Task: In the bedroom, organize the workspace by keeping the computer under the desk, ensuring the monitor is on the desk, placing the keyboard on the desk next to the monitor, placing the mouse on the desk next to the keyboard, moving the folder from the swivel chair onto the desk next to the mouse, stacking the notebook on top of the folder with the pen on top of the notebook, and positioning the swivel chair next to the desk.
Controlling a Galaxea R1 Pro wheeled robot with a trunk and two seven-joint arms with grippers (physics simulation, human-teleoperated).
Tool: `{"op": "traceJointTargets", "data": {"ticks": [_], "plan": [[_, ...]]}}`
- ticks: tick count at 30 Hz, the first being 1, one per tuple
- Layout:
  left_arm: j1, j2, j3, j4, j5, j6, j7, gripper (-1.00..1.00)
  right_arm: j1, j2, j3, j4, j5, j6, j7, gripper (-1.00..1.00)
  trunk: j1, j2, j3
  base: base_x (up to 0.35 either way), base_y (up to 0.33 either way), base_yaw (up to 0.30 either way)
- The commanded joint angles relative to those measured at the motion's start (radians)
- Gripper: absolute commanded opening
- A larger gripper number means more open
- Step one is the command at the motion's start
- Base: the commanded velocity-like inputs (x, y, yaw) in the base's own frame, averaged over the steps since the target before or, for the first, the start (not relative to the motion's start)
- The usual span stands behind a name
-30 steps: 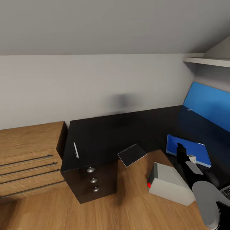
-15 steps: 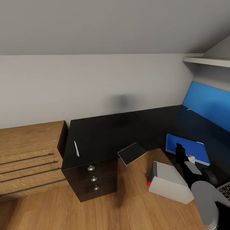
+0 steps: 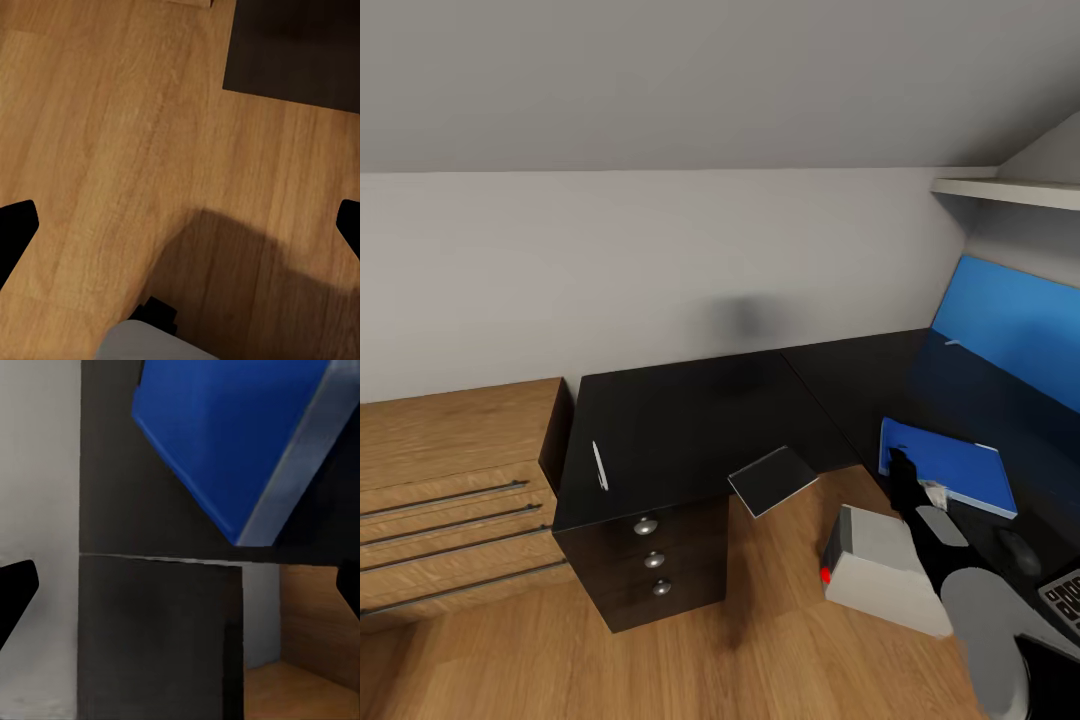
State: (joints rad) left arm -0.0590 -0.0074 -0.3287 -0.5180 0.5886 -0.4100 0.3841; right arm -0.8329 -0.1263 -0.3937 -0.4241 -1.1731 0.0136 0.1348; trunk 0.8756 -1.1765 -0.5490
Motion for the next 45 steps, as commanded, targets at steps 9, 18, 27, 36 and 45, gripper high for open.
{"op": "traceJointTargets", "data": {"ticks": [9,18,27,36,45], "plan": [[-0.001,-0.002,-0.011,0.004,0.012,-0.003,0.010,1.00,0.069,0.034,0.020,-0.084,0.006,0.004,0.010,1.00,0.000,-0.001,-0.001,0.000,0.000,0.000],[-0.001,-0.003,-0.012,0.007,0.013,-0.001,0.010,1.00,0.226,0.114,0.075,-0.370,0.011,0.007,-0.008,1.00,0.000,-0.001,-0.001,0.000,0.000,0.000],[-0.001,-0.003,-0.011,0.007,0.013,-0.001,0.010,1.00,0.281,0.167,0.177,-0.481,0.014,0.010,-0.044,1.00,0.000,-0.001,-0.001,0.000,0.000,0.000],[-0.001,0.003,0.011,-0.009,0.015,-0.005,0.015,1.00,0.294,0.178,0.214,-0.482,0.012,0.034,0.010,1.00,0.000,-0.001,-0.001,0.000,0.000,0.000],[-0.001,0.010,0.177,-0.091,0.027,0.004,0.009,1.00,0.302,0.213,0.217,-0.488,0.012,0.064,0.053,1.00,0.000,-0.001,-0.001,0.000,0.000,0.000]]}}
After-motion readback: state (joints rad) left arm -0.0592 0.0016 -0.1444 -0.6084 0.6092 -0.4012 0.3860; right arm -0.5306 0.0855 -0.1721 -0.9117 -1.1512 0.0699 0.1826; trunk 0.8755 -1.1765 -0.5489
